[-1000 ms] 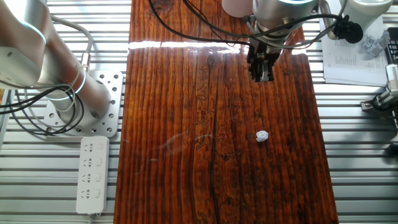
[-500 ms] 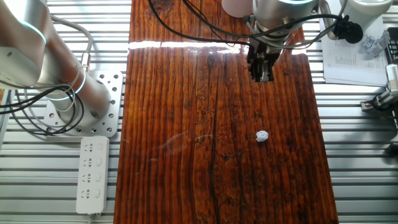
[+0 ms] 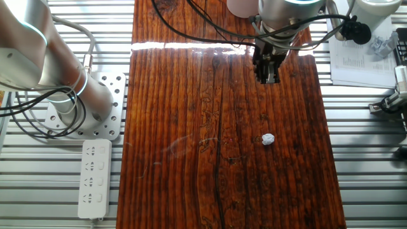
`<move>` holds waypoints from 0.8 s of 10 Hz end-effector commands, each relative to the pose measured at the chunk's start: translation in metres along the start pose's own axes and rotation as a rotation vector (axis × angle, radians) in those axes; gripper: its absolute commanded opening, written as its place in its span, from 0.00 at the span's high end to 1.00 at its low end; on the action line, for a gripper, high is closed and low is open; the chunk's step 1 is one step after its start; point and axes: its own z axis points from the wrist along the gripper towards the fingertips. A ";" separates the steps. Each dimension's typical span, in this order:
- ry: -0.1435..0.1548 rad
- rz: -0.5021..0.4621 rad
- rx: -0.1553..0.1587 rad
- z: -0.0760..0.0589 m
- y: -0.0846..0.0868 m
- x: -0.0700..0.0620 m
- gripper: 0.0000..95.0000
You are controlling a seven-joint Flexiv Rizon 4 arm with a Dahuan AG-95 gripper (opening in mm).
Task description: Put the garbage in the trash can
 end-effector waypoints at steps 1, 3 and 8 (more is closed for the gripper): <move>0.000 0.002 0.001 0.000 0.000 0.000 1.00; -0.001 0.007 0.001 0.000 0.000 0.000 1.00; -0.001 0.007 -0.001 -0.001 -0.001 0.000 1.00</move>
